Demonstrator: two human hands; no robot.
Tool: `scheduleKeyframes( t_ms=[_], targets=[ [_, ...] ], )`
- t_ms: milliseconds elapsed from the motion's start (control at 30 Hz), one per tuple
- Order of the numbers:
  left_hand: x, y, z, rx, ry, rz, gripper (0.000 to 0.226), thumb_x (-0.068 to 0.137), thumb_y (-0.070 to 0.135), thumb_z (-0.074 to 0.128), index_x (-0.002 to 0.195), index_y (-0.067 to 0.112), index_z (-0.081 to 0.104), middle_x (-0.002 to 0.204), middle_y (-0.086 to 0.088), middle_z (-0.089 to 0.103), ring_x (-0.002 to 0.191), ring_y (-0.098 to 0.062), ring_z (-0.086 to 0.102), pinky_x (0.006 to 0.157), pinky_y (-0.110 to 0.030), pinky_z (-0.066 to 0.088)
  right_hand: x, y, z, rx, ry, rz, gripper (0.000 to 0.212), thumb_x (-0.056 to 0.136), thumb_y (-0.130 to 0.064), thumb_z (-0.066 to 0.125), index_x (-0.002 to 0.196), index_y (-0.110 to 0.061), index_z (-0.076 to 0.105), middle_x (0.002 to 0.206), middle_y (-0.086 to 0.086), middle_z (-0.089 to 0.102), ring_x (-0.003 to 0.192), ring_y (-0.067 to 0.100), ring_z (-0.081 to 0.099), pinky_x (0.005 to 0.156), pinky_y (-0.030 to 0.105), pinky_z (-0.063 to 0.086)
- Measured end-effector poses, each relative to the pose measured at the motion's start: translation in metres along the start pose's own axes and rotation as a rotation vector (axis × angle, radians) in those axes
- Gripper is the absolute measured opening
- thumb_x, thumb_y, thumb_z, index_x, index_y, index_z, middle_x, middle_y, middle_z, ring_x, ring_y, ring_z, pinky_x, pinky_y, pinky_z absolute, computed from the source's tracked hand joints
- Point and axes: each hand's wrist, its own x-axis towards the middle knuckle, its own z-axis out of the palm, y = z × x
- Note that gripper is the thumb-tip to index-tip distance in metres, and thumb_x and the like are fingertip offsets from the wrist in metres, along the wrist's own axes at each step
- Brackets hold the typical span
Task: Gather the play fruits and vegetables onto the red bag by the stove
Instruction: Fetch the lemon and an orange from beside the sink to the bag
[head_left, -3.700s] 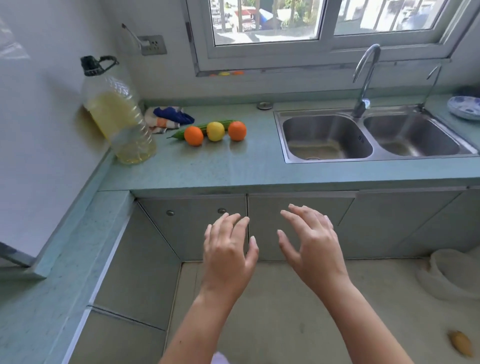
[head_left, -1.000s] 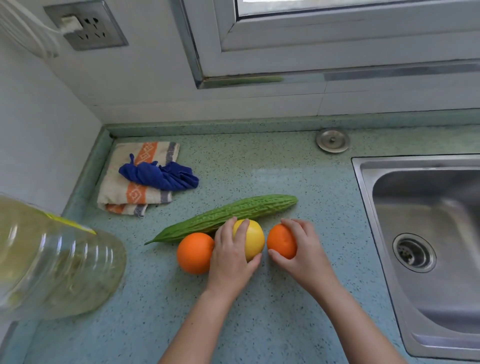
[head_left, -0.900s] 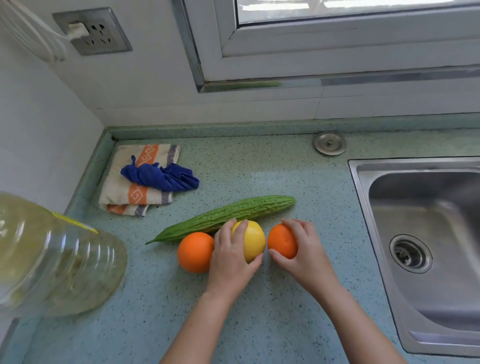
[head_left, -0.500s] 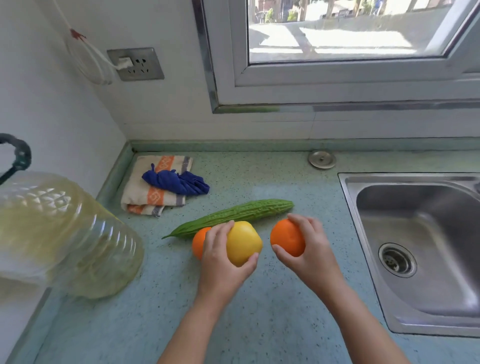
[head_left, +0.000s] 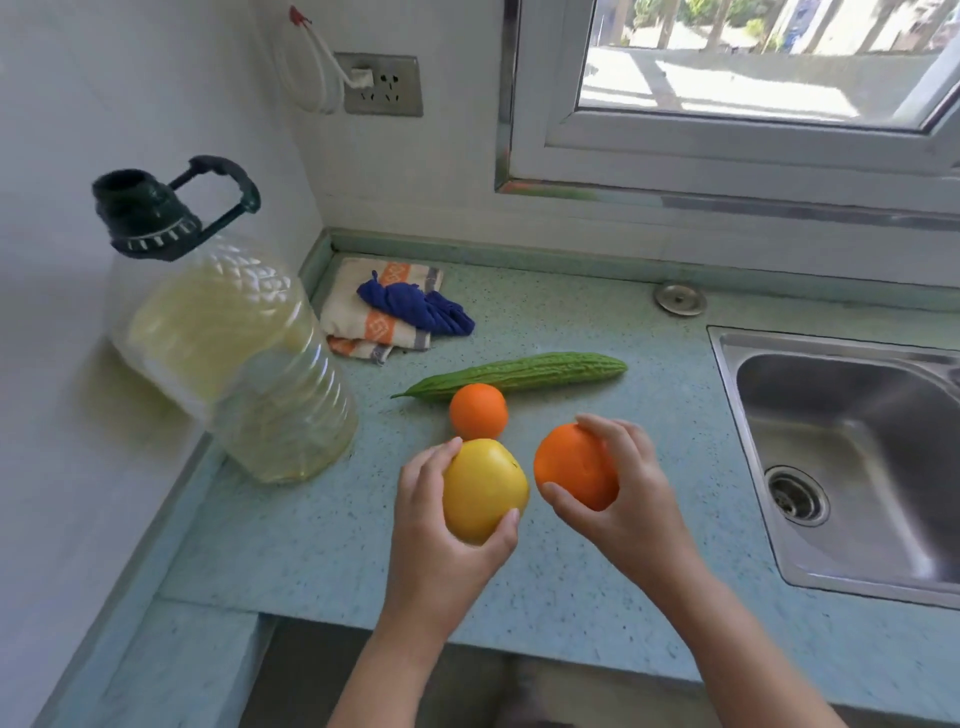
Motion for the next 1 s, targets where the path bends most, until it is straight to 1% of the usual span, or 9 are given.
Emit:
scheduleKeyframes(
  t_ms=[100, 233, 367, 500, 600, 733, 800, 933, 1000],
  targets=[
    [-0.024, -0.008, -0.009, 0.043, 0.066, -0.008, 0.073, 0.064, 0.044, 0.071, 0.127, 0.036, 0.034, 0.125, 0.013, 0.032, 0.112, -0.005, 0.039, 0.079, -0.006, 0.033, -0.016, -0.011, 0.006, -0.005, -0.032, -0.029, 0.065, 0.069, -0.024, 0.078, 0.125, -0.02, 0.047, 0.117, -0.007, 0.037, 0.102, 0.012, 0.041, 0.079, 0.024, 0.035],
    [-0.056, -0.008, -0.021, 0.062, 0.117, -0.028, 0.074, 0.068, 0.03, 0.078, 0.126, 0.036, 0.033, 0.125, 0.012, 0.032, 0.114, -0.008, 0.039, 0.081, -0.009, 0.033, -0.034, -0.026, 0.008, 0.029, -0.086, -0.111, 0.063, 0.068, -0.024, 0.078, 0.123, -0.026, 0.046, 0.114, -0.009, 0.038, 0.098, 0.009, 0.041, 0.075, 0.009, 0.031],
    [-0.084, 0.005, -0.029, 0.11, 0.234, -0.013, 0.073, 0.064, 0.052, 0.065, 0.128, 0.035, 0.033, 0.125, 0.012, 0.034, 0.115, -0.006, 0.039, 0.087, -0.013, 0.034, -0.048, -0.037, 0.0, 0.094, -0.15, -0.223, 0.063, 0.069, -0.026, 0.078, 0.118, -0.039, 0.039, 0.116, -0.011, 0.038, 0.098, 0.006, 0.041, 0.071, 0.006, 0.034],
    [-0.118, 0.02, -0.022, 0.177, 0.383, -0.04, 0.074, 0.065, 0.051, 0.062, 0.13, 0.022, 0.041, 0.124, 0.011, 0.036, 0.116, -0.005, 0.038, 0.092, -0.024, 0.038, -0.061, -0.036, -0.013, 0.143, -0.228, -0.3, 0.063, 0.069, -0.03, 0.078, 0.122, -0.034, 0.043, 0.119, -0.011, 0.039, 0.097, 0.0, 0.039, 0.071, -0.002, 0.033],
    [-0.147, 0.034, -0.011, 0.213, 0.48, -0.057, 0.072, 0.065, 0.048, 0.064, 0.127, 0.018, 0.044, 0.122, 0.018, 0.037, 0.114, -0.004, 0.039, 0.095, -0.016, 0.035, -0.077, -0.029, -0.021, 0.178, -0.272, -0.36, 0.062, 0.065, -0.044, 0.07, 0.121, -0.032, 0.046, 0.117, -0.01, 0.042, 0.097, -0.001, 0.041, 0.075, -0.004, 0.03],
    [-0.188, 0.049, 0.002, 0.269, 0.562, -0.078, 0.068, 0.065, 0.044, 0.065, 0.123, 0.015, 0.045, 0.12, 0.004, 0.044, 0.112, -0.009, 0.044, 0.095, -0.01, 0.032, -0.103, -0.02, -0.028, 0.241, -0.392, -0.395, 0.061, 0.063, -0.05, 0.063, 0.119, -0.034, 0.045, 0.114, -0.016, 0.042, 0.1, -0.008, 0.042, 0.079, -0.003, 0.029],
    [-0.21, 0.055, 0.003, 0.282, 0.61, -0.122, 0.068, 0.065, 0.044, 0.065, 0.123, 0.013, 0.047, 0.119, 0.002, 0.045, 0.111, -0.008, 0.044, 0.094, -0.011, 0.033, -0.115, -0.021, -0.029, 0.274, -0.448, -0.425, 0.059, 0.064, -0.048, 0.065, 0.118, -0.038, 0.043, 0.115, -0.022, 0.04, 0.104, -0.013, 0.04, 0.08, -0.002, 0.029],
    [-0.259, 0.067, -0.003, 0.301, 0.733, -0.228, 0.071, 0.064, 0.044, 0.064, 0.123, 0.007, 0.049, 0.12, 0.001, 0.046, 0.114, 0.01, 0.038, 0.092, -0.004, 0.03, -0.14, -0.035, -0.022, 0.322, -0.576, -0.5, 0.06, 0.065, -0.037, 0.07, 0.118, -0.035, 0.044, 0.116, -0.025, 0.037, 0.105, -0.017, 0.038, 0.08, -0.003, 0.029],
    [-0.286, 0.072, -0.009, 0.329, 0.797, -0.264, 0.07, 0.065, 0.043, 0.064, 0.123, 0.007, 0.049, 0.119, 0.001, 0.045, 0.114, 0.013, 0.036, 0.091, -0.003, 0.028, -0.157, -0.048, -0.017, 0.335, -0.637, -0.549, 0.06, 0.064, -0.037, 0.07, 0.118, -0.034, 0.044, 0.115, -0.025, 0.038, 0.105, -0.018, 0.037, 0.08, -0.003, 0.03]
  ],
)
